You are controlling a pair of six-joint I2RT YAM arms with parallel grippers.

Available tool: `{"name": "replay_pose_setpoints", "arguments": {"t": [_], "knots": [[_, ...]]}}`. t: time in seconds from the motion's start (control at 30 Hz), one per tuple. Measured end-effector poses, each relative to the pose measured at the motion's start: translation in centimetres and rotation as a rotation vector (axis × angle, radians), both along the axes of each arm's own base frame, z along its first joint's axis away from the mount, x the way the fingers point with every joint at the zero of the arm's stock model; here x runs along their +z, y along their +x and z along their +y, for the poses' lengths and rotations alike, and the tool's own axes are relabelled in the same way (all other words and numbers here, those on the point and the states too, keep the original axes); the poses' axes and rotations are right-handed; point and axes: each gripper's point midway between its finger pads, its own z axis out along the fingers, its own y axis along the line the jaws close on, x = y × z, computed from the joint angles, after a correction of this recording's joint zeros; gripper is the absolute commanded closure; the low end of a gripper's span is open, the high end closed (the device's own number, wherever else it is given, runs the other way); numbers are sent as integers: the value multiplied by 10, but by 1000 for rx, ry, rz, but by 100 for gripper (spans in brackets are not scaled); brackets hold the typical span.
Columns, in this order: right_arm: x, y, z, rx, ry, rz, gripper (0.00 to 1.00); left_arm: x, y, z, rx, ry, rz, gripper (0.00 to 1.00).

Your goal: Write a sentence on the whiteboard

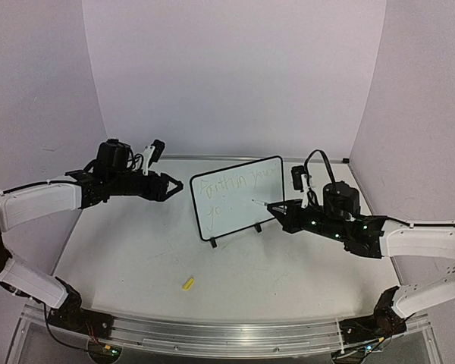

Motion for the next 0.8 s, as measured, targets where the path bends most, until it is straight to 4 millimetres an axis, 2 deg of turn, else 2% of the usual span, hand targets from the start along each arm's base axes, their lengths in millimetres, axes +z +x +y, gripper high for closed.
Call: {"name": "replay_pose_setpoints", "arguments": {"t": [0.13,0.23,0.43,0.67,0.8], "knots": [[-13,7,-13,18,7,34,100,-8,3,-12,-59,-16,-14,32],[-19,7,-15,45,19,47,100,-17,6,-21,-105,-24,-18,32],[-25,6,-5,109,43,57,100,-32,14,-30,-150,-67,-30,31],[-40,5,9,173,43,89,100,-31,18,-42,-202,-157,-58,32],[-41,7,17,201,45,96,100,-39,17,-48,-241,-176,-40,32]]}}
